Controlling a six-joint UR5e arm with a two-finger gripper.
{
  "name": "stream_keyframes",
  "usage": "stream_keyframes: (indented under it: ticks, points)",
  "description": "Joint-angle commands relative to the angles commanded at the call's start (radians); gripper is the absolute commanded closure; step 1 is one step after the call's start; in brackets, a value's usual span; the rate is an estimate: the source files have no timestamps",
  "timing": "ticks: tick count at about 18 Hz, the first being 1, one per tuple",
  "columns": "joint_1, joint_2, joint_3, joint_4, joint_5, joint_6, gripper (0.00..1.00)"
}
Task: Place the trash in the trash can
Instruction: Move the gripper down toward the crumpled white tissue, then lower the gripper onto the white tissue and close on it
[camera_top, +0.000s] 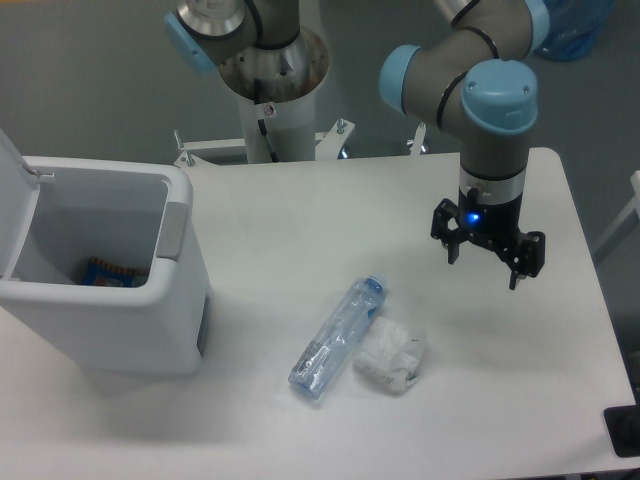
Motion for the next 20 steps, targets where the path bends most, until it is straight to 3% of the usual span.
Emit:
stream_keyframes:
  ticks: [6, 10, 17, 20]
  points:
    - [-0.009, -0.014, -0.003, 0.009, -0.009, -0.002, 0.00]
    - [-0.028, -0.054, -0.029, 0.089, -0.011, -0.024, 0.00]
    - [-0.100, -0.184, 0.034, 0.092, 0.000, -0.282, 0.00]
    - [-0.113, -0.216, 0.064, 0.092, 0.000, -0.313, 0.00]
